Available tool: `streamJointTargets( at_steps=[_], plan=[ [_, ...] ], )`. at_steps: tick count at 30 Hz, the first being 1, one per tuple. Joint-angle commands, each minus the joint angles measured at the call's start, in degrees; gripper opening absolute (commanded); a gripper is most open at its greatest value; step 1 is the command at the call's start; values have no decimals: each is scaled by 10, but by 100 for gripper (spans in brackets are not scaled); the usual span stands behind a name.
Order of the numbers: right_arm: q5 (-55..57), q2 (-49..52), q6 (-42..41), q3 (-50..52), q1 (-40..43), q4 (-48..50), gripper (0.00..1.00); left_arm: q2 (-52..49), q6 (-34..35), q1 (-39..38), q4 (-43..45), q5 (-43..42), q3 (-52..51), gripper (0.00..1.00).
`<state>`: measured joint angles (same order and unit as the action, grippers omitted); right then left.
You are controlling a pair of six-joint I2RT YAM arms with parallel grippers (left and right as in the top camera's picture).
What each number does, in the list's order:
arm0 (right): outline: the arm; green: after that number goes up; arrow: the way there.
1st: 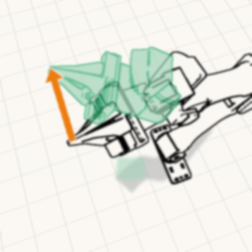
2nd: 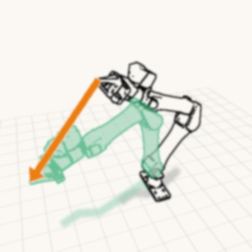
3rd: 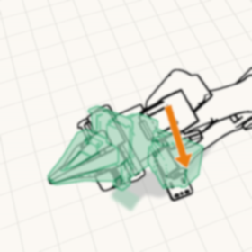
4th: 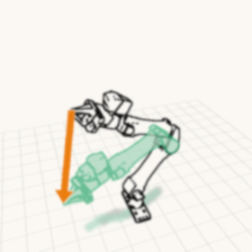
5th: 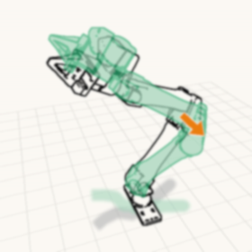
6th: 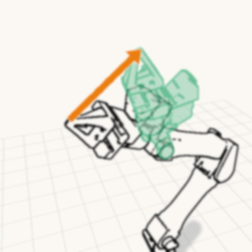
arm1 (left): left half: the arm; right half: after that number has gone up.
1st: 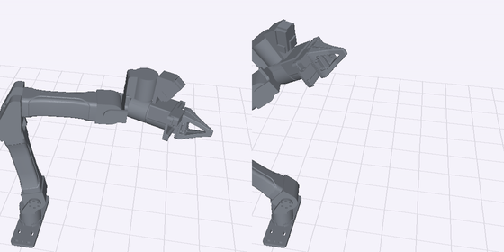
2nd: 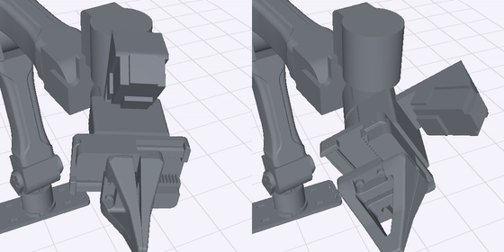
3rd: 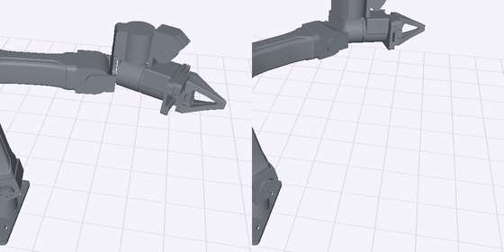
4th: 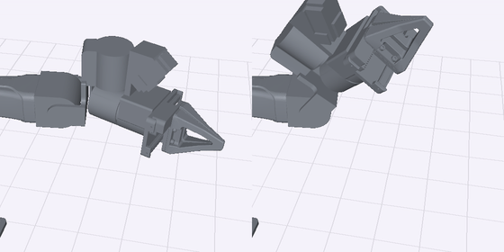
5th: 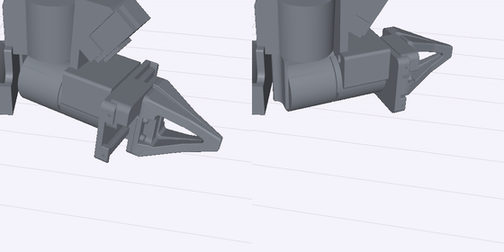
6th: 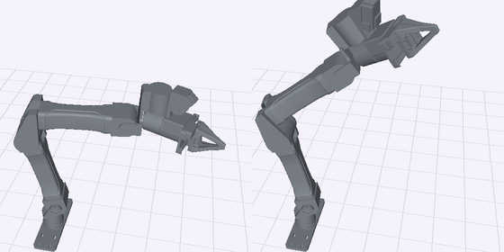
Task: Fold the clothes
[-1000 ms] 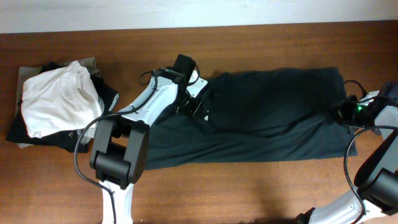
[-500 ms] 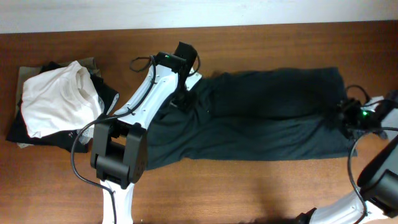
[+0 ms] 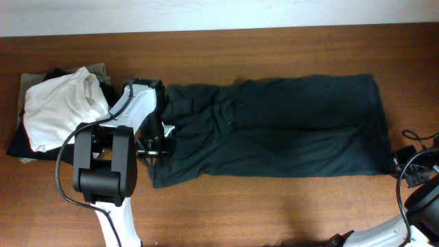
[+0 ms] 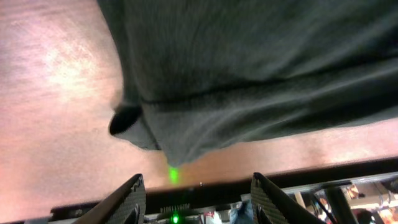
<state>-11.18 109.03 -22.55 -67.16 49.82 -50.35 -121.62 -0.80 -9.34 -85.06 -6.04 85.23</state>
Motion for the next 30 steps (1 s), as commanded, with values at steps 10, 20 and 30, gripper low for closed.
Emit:
streamJointTargets(
  at_steps=[10, 20, 30],
  plan=[
    [170, 0, -35, -123, 9, -155, 12, 112, 30, 55, 64, 74, -113, 6],
    [-176, -1, 129, -254, -45, -183, 56, 158, -34, -31, 324, -133, 33, 59],
    [-123, 0, 133, -254, -91, -195, 58, -4, -38, -90, 484, 16, 33, 49]
  ],
)
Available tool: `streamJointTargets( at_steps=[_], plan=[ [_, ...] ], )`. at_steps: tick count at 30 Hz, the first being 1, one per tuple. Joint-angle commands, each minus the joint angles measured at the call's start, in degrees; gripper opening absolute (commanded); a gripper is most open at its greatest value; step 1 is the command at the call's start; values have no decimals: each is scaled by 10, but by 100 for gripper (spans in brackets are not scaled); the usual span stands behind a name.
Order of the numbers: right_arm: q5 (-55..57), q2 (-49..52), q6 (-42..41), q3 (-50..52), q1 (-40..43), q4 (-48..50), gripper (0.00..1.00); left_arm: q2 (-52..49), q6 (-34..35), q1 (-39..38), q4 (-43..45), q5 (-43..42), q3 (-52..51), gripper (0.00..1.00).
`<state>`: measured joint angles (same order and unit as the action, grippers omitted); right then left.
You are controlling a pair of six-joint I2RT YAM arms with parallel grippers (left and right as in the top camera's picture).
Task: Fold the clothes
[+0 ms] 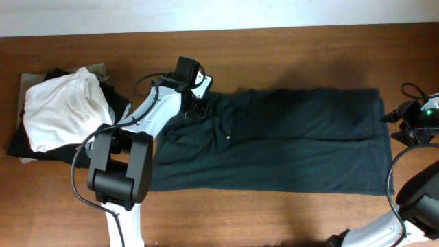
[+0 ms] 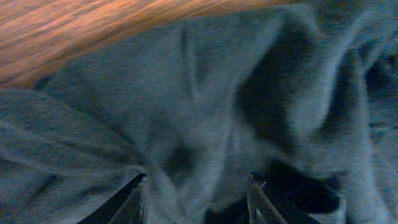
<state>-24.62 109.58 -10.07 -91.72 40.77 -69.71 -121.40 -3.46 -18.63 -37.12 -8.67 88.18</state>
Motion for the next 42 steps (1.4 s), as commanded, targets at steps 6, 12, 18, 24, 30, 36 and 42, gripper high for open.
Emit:
streamJointTargets(
  at_steps=[6, 12, 18, 24, 30, 36, 42],
  plan=[
    [12, -6, 8, -8, 0, -4, 58, -33, -14, 2, -14, 35, -1, 35],
    [11, -6, 8, -8, 0, -6, 58, -36, -7, 5, -36, -24, 98, 0],
    [12, -5, 8, -8, 0, 9, 60, -36, 5, 25, -58, 12, 174, 0],
    [11, -5, 8, -8, -1, 11, 64, -36, 13, 65, -38, 14, 178, 58],
    [11, -5, 8, -8, -1, 10, 64, -47, -44, 23, -172, 20, 165, 61],
    [11, -5, 8, -8, -1, 9, 64, -98, -50, 15, -155, 37, 144, 52],
    [11, -5, 8, -8, -1, 9, 64, -97, -50, 14, -185, 3, 165, 32]
  ],
)
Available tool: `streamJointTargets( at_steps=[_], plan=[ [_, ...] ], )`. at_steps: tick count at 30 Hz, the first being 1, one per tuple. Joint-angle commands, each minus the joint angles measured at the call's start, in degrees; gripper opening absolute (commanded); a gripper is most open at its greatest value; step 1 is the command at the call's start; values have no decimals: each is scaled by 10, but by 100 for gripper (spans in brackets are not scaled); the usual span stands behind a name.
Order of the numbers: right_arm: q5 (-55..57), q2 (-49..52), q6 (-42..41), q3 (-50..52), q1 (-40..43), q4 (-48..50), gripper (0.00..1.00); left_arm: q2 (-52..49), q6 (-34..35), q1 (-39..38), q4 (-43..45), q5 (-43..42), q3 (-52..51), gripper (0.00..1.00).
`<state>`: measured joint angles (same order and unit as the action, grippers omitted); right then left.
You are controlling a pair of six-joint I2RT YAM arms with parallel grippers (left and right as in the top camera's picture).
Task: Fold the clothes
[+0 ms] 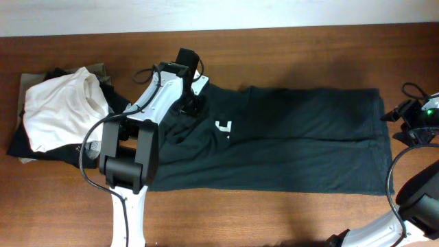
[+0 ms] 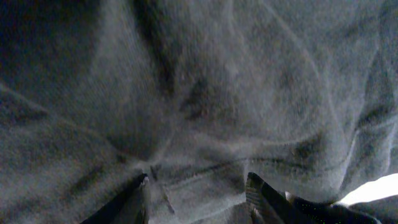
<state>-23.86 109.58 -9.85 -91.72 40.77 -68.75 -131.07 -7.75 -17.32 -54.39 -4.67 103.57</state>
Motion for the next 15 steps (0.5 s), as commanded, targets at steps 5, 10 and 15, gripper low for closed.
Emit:
streamJointTargets(
  at_steps=[5, 10, 15],
  plan=[
    [3, -5, 6, -8, -1, 0, 64, -5, -7, -2, -3, -50, -23, 16],
    [3, -5, 6, -8, 0, 2, 64, 8, -5, 0, -32, -50, 39, 0],
    [3, -5, 4, -8, -1, 15, 65, 17, -5, 0, -135, -2, 135, 21]
  ],
)
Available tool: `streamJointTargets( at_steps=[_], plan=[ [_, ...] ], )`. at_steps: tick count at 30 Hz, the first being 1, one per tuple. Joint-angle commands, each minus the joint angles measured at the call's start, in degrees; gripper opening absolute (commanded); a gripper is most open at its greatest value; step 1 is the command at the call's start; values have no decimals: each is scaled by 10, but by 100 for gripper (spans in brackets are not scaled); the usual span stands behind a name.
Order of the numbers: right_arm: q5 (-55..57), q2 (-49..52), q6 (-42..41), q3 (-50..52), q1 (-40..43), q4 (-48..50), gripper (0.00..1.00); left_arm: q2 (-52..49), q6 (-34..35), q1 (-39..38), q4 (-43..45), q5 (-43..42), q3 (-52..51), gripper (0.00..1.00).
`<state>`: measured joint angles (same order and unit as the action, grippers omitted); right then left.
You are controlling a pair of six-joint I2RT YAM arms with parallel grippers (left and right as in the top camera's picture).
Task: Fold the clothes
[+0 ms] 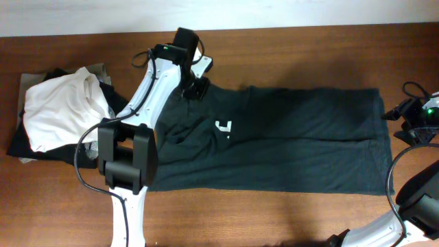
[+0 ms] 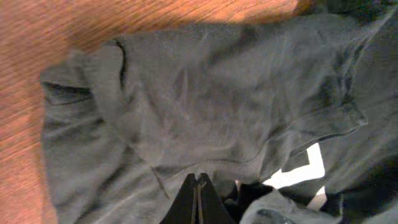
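A dark T-shirt (image 1: 295, 137) lies spread across the table, with a small white print (image 1: 223, 126) showing near its left part. My left gripper (image 1: 195, 88) is at the shirt's far left corner. In the left wrist view the shirt (image 2: 205, 106) is bunched in folds. There my left gripper (image 2: 198, 177) has its fingertips pressed together on a fold, with the white print (image 2: 298, 171) beside it. My right gripper (image 1: 401, 115) sits just off the shirt's right edge. It is too small to tell if it is open or shut.
A pile of clothes (image 1: 58, 110), white on top of dark ones, lies at the far left of the wooden table (image 1: 274, 213). The left arm stretches from the front edge up to the shirt's corner. A cable loops near the right gripper.
My left gripper's fingers were apart and pressed close on the cloth; now they are shut and farther from it, a little nearer the table's far edge. The right arm has not moved.
First the shirt lay narrower, with my open left gripper at its near left edge and the right arm at its near right corner. Then the shirt lay wider and my left gripper was at its far left part. Later the white print showed, and now the left gripper pinches there.
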<state>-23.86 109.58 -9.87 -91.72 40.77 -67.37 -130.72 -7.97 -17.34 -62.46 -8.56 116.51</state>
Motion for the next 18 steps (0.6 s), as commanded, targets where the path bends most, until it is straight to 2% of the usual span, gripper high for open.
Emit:
streamJointTargets(
  at_steps=[1, 2, 4, 8, 12, 13, 15, 18],
  plan=[
    [3, -5, 4, -8, -1, 2, 65, 7, -3, 0, -62, 41, -8, 30],
    [3, -5, 4, -8, -1, 2, 65, -1, -3, 0, -54, 41, -30, 34],
    [3, -5, 4, -8, -1, 1, 65, -25, 0, 0, -20, 34, -85, 34],
    [3, -5, 4, -8, -1, 0, 65, -35, 6, 0, 18, 35, -87, 34],
    [3, -5, 4, -8, -1, -1, 66, -47, 6, 0, 38, 34, -97, 41],
    [3, -5, 4, -8, -1, -1, 65, -47, 6, -1, 40, 34, -103, 32],
    [3, -5, 4, -8, -1, -1, 65, -47, 6, -1, 37, 18, -102, 0],
    [3, -5, 4, -8, -1, -2, 65, -46, 10, -1, 24, -7, -83, 0]
  ],
)
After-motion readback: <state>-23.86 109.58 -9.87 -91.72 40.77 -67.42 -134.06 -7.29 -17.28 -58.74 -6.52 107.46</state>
